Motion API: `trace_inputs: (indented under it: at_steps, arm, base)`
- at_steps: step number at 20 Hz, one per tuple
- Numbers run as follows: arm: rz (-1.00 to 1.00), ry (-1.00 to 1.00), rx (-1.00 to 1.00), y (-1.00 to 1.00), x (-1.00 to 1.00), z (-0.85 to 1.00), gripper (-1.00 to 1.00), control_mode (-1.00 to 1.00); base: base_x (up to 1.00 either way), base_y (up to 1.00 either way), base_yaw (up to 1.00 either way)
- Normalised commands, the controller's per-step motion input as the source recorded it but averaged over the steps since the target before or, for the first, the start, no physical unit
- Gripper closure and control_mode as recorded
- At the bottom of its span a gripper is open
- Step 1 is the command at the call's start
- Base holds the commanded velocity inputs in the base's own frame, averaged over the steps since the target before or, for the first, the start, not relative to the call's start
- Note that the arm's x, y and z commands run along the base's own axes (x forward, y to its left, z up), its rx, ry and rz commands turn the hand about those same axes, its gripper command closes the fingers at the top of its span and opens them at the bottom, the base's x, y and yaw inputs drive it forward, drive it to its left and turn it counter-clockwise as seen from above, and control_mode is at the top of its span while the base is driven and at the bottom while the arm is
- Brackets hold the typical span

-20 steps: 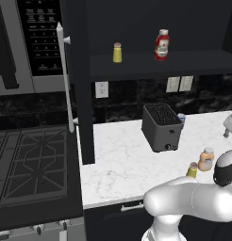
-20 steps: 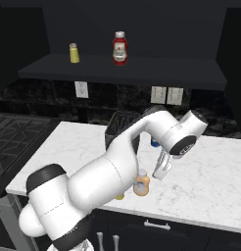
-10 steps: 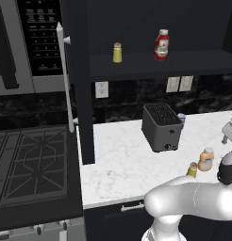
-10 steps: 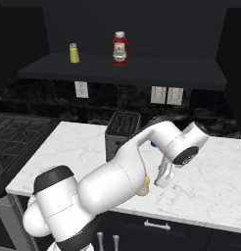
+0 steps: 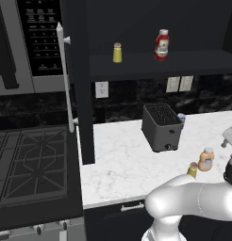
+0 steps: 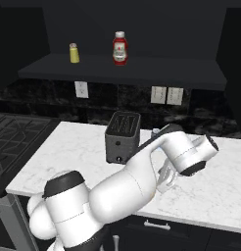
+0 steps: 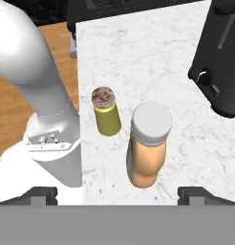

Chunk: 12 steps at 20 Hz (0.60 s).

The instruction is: Put the shaker and condiment bottle from the counter next to their counterparts in the cabinet.

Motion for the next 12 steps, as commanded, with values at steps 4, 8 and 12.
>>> trace_inputs:
  at_steps: [4, 8, 12]
  arm:
    - [-0.05, 0.00, 0.16, -0.03, -0.01, -0.01, -1.00, -1.00]
    - [0.00, -0.06, 0.00, 0.00, 0.00, -0.03, -1.00, -1.00]
    - [-0.03, -0.11, 0.00, 0.07, 0.00, -0.32, -1.00, -1.00]
  base:
    - [0.00, 0.00, 0.00]
    - [0.00, 0.00, 0.00]
    - [0.00, 0.00, 0.00]
